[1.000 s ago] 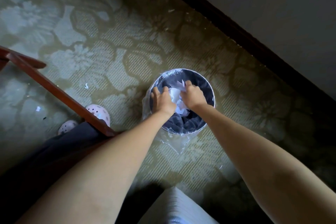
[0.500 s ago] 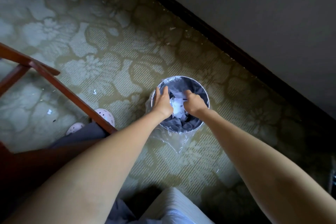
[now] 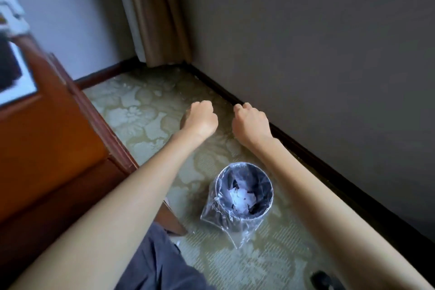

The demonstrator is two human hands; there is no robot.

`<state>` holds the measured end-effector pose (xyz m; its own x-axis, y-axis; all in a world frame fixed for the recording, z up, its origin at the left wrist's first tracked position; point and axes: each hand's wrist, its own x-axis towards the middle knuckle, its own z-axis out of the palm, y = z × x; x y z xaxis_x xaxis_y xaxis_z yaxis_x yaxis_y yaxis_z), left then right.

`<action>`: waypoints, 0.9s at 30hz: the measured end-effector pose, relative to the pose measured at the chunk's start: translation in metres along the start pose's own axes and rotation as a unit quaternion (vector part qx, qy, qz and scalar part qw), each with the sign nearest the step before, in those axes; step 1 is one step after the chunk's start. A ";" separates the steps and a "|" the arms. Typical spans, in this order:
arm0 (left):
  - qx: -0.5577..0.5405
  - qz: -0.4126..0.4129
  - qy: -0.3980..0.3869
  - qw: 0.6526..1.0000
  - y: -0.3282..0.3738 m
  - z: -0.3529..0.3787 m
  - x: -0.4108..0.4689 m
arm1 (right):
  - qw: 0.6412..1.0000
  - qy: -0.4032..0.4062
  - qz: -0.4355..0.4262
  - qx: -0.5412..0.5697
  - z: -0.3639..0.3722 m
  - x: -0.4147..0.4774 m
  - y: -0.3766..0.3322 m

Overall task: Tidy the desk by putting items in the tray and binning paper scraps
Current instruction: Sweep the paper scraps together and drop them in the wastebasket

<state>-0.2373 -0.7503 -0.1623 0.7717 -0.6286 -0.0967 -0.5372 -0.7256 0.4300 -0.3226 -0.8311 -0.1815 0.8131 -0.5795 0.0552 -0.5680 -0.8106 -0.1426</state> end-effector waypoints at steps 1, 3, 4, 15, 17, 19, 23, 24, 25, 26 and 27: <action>-0.005 0.002 0.028 1.000 0.000 -0.022 -0.007 | 1.000 0.026 -0.014 0.004 -0.019 -0.003 -0.012; -0.007 0.004 0.090 0.996 -0.007 -0.063 -0.024 | 0.996 0.077 -0.046 0.017 -0.052 -0.010 -0.040; -0.005 0.005 0.121 0.993 -0.013 -0.081 -0.034 | 0.993 0.098 -0.064 0.025 -0.066 -0.015 -0.054; 0.012 -0.175 0.243 0.954 -0.178 -0.183 -0.181 | 0.936 0.101 -0.305 0.144 -0.084 -0.100 -0.257; 0.012 -0.220 0.248 0.943 -0.211 -0.188 -0.205 | 0.919 0.067 -0.354 0.160 -0.072 -0.113 -0.293; 0.020 -0.261 0.253 0.931 -0.236 -0.192 -0.226 | 0.903 0.019 -0.396 0.166 -0.059 -0.121 -0.325; 0.059 -0.329 0.234 0.913 -0.275 -0.200 -0.256 | 0.897 -0.099 -0.416 0.113 -0.040 -0.128 -0.378; 0.064 -0.345 0.225 0.909 -0.284 -0.202 -0.261 | 0.897 -0.114 -0.416 0.093 -0.036 -0.127 -0.388; 0.068 -0.358 0.219 0.905 -0.292 -0.203 -0.265 | 0.897 -0.123 -0.417 0.080 -0.033 -0.126 -0.397; 0.071 -0.367 0.219 0.901 -0.299 -0.205 -0.270 | 0.896 -0.127 -0.418 0.076 -0.032 -0.125 -0.406; 0.071 -0.375 0.221 0.898 -0.308 -0.208 -0.276 | 0.893 -0.127 -0.424 0.077 -0.031 -0.126 -0.417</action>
<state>-0.2143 -0.2952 -0.0814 0.9773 0.2002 0.0687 0.1749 -0.9467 0.2704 -0.1924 -0.4224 -0.0986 0.9565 0.2912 -0.0146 0.2746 -0.9165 -0.2909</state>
